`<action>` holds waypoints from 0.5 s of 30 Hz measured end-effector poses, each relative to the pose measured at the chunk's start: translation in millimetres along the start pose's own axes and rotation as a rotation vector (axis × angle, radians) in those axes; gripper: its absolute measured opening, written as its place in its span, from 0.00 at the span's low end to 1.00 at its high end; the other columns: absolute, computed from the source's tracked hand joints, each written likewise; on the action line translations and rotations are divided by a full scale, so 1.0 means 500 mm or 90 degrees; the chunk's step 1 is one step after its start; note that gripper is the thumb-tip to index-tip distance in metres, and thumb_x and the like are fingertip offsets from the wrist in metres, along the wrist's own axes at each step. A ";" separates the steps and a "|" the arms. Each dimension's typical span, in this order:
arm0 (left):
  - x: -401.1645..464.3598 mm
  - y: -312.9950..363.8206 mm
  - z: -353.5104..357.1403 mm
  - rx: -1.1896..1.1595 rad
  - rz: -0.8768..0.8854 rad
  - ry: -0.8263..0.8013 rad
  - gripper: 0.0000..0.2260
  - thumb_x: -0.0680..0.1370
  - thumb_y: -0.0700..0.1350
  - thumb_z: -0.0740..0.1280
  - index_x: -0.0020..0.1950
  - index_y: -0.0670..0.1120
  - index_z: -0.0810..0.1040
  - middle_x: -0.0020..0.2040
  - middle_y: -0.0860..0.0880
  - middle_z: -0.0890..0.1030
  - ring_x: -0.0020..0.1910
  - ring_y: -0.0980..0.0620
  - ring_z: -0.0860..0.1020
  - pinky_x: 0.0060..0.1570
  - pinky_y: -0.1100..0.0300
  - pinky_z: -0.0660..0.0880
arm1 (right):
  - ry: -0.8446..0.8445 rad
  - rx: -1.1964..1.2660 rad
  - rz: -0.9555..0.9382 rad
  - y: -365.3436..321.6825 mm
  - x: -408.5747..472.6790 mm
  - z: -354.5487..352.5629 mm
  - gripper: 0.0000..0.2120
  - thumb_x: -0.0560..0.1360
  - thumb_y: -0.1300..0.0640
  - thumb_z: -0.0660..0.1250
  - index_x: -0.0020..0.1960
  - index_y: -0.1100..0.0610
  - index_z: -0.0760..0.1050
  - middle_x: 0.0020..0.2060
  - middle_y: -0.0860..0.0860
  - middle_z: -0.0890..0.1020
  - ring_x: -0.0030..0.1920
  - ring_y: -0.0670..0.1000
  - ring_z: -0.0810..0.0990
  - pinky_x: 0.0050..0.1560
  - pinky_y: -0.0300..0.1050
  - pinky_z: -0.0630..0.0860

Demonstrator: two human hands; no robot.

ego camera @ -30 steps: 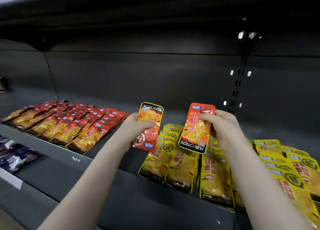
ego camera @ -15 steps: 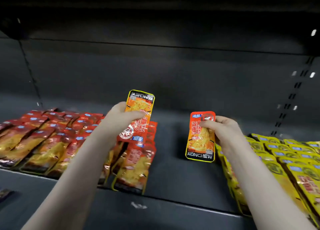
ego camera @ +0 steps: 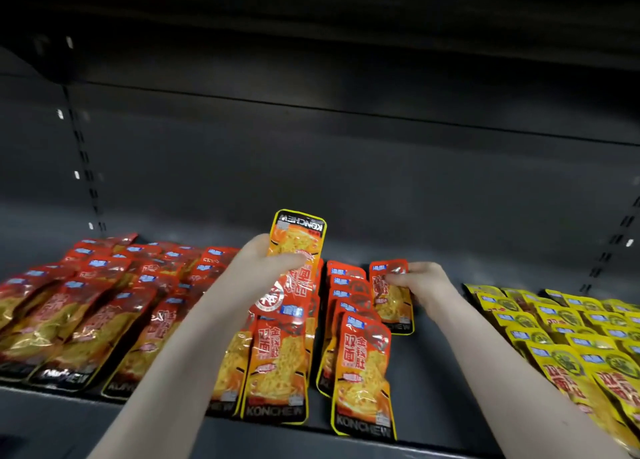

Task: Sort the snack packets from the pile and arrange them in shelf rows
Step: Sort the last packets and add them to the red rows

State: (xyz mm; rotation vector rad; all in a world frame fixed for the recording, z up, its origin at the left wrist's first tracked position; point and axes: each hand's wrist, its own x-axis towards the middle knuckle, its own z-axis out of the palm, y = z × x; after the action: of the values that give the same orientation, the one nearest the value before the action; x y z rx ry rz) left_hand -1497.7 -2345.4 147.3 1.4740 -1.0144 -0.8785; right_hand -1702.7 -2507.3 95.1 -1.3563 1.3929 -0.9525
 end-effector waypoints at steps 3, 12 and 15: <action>0.000 0.000 -0.001 0.009 0.001 -0.013 0.07 0.75 0.46 0.70 0.51 0.51 0.76 0.44 0.50 0.83 0.42 0.52 0.82 0.39 0.58 0.73 | 0.015 -0.068 -0.012 0.007 0.014 0.005 0.08 0.67 0.65 0.75 0.45 0.63 0.80 0.39 0.57 0.82 0.40 0.55 0.81 0.47 0.47 0.78; 0.006 0.006 0.033 0.099 0.022 -0.081 0.09 0.76 0.46 0.68 0.55 0.50 0.74 0.52 0.48 0.81 0.51 0.49 0.80 0.57 0.48 0.75 | 0.078 -0.287 -0.064 0.033 0.042 -0.004 0.12 0.69 0.50 0.74 0.42 0.60 0.81 0.39 0.55 0.83 0.42 0.54 0.81 0.42 0.44 0.75; 0.007 0.016 0.054 0.142 0.030 -0.109 0.10 0.76 0.46 0.67 0.56 0.50 0.73 0.53 0.48 0.80 0.51 0.50 0.80 0.50 0.56 0.75 | 0.090 -0.316 -0.089 0.032 0.042 -0.004 0.16 0.70 0.49 0.73 0.52 0.57 0.79 0.48 0.54 0.81 0.50 0.55 0.79 0.44 0.42 0.69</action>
State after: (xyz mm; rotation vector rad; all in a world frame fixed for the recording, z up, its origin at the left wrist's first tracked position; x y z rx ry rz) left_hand -1522.3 -2358.9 151.6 1.5716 -1.3040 -0.8917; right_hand -1707.9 -2526.9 78.3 -1.7988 1.7365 -0.8341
